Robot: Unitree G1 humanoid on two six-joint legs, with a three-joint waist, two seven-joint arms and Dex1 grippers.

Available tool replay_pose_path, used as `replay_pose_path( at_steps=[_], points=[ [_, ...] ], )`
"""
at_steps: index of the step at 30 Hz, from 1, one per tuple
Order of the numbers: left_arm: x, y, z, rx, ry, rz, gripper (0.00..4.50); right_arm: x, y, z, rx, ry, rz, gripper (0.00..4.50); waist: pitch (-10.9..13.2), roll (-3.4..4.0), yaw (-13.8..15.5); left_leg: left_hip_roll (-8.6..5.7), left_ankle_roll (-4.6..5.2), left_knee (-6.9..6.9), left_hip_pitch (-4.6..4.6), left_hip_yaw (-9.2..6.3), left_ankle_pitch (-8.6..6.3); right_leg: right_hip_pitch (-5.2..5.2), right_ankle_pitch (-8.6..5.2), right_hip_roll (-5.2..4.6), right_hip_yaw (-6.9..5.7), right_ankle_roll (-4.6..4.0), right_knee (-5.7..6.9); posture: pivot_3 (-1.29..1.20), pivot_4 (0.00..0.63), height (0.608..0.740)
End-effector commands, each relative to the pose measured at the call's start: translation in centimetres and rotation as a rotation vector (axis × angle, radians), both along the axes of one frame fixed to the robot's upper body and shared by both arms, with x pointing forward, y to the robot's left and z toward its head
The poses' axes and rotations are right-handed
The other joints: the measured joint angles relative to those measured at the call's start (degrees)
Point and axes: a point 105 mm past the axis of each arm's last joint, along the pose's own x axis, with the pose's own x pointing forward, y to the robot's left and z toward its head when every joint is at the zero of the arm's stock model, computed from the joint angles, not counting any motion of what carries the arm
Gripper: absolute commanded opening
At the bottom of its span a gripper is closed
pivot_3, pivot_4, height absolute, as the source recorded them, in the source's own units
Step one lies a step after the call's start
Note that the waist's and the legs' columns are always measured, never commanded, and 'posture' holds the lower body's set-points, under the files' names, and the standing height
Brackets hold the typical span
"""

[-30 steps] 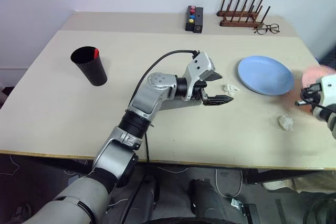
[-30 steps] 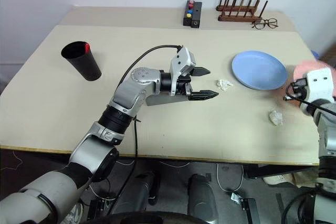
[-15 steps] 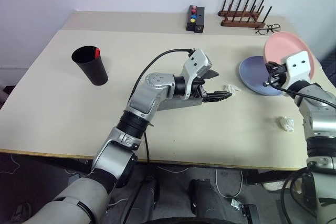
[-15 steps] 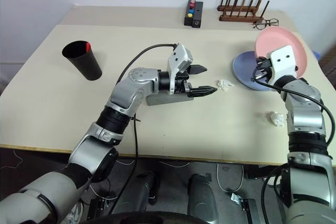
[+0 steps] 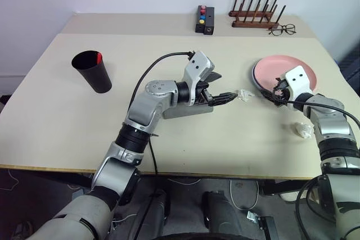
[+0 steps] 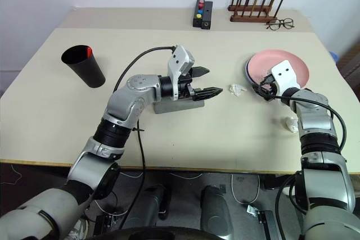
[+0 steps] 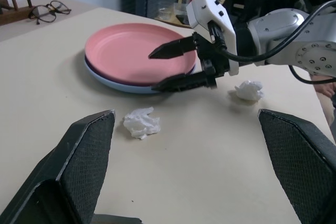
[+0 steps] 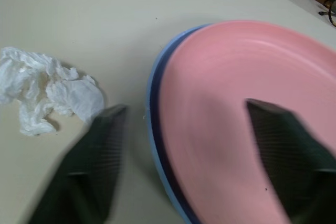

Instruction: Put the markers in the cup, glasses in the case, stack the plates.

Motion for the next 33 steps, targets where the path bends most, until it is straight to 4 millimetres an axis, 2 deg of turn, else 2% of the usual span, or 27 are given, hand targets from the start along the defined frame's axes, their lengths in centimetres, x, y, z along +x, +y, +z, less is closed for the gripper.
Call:
replay_pose_path(
  at_steps=[1, 3, 6, 10, 14, 20, 29, 32, 33],
  points=[
    [-0.3, 0.1, 1.2, -0.034, -0.035, -0.008, 4.50, -0.3, -0.1, 4.7, 0.083, -0.168, -0.002, 4.41, 0.01, 0.01, 0.04, 0.00, 0.00, -0.01, 0.00, -0.01, 0.00, 0.00, 0.00, 0.00, 0.00, 0.00, 0.00, 0.00, 0.150, 0.740],
    [-0.4, 0.1, 1.2, -0.030, -0.036, -0.016, 4.50, -1.9, -0.2, 5.9, 0.118, -0.168, 0.027, 4.41, 0.00, 0.01, 0.16, 0.00, 0.00, -0.01, 0.00, -0.01, 0.00, 0.00, 0.00, 0.00, 0.00, 0.00, 0.00, 0.00, 0.150, 0.740],
    [-0.7, -0.1, 1.0, -0.020, -0.030, -0.055, 4.50, -4.8, -0.7, 6.5, 0.168, -0.101, 0.068, 4.41, 0.01, 0.01, 1.09, -0.02, 0.00, -0.02, -0.02, -0.07, 0.00, 0.00, 0.00, -0.01, -0.02, 0.00, 0.01, 0.00, 0.150, 0.740],
    [-2.6, 0.0, -0.5, 0.045, -0.014, -0.208, 4.50, -10.3, -1.2, 4.1, 0.177, 0.132, 0.173, 4.41, 0.01, 0.00, 1.54, -0.03, 0.02, 0.00, -0.04, -0.05, -0.02, 0.10, -0.04, -0.02, -0.06, 0.00, -0.04, 0.00, 0.150, 0.740],
    [-3.5, 0.5, -1.4, 0.100, -0.015, -0.295, 4.50, -12.6, -3.0, 2.6, 0.176, 0.227, 0.119, 4.41, -0.01, 0.04, 1.11, 0.02, 0.02, 0.05, 0.01, 0.07, -0.03, 0.09, -0.11, -0.04, 0.05, -0.25, -0.11, 0.00, 0.150, 0.740],
    [-3.8, 0.9, -1.8, 0.155, -0.044, -0.380, 4.50, -13.9, -5.3, -0.1, 0.154, 0.304, 0.022, 4.41, -0.03, 0.07, 1.10, 0.09, 0.01, 0.05, 0.04, 0.08, -0.03, 0.07, -0.08, -0.03, 0.05, -0.33, -0.10, 0.00, 0.150, 0.740],
    [-3.4, 0.6, -1.6, 0.171, -0.084, -0.390, 4.50, -12.8, -7.0, -4.0, 0.135, 0.342, -0.079, 4.41, -0.02, 0.05, 1.39, 0.06, 0.02, 0.07, 0.00, 0.09, -0.03, 0.06, -0.08, -0.04, 0.05, -0.32, -0.12, 0.00, 0.150, 0.740],
    [-3.3, 0.6, -1.6, 0.171, -0.085, -0.385, 4.50, -12.3, -7.4, -4.6, 0.124, 0.353, -0.094, 3.57, -0.01, 0.05, 1.12, 0.07, 0.02, 0.06, 0.02, 0.10, -0.02, 0.05, -0.07, -0.04, 0.05, -0.32, -0.12, 0.00, 0.150, 0.740],
    [-3.3, 0.6, -1.6, 0.171, -0.085, -0.384, 4.50, -12.1, -7.4, -4.6, 0.126, 0.352, -0.089, 3.16, -0.01, 0.05, 1.19, 0.07, 0.02, 0.08, 0.01, 0.10, -0.02, 0.06, -0.07, -0.03, 0.05, -0.32, -0.12, 0.00, 0.150, 0.740]
  ],
)
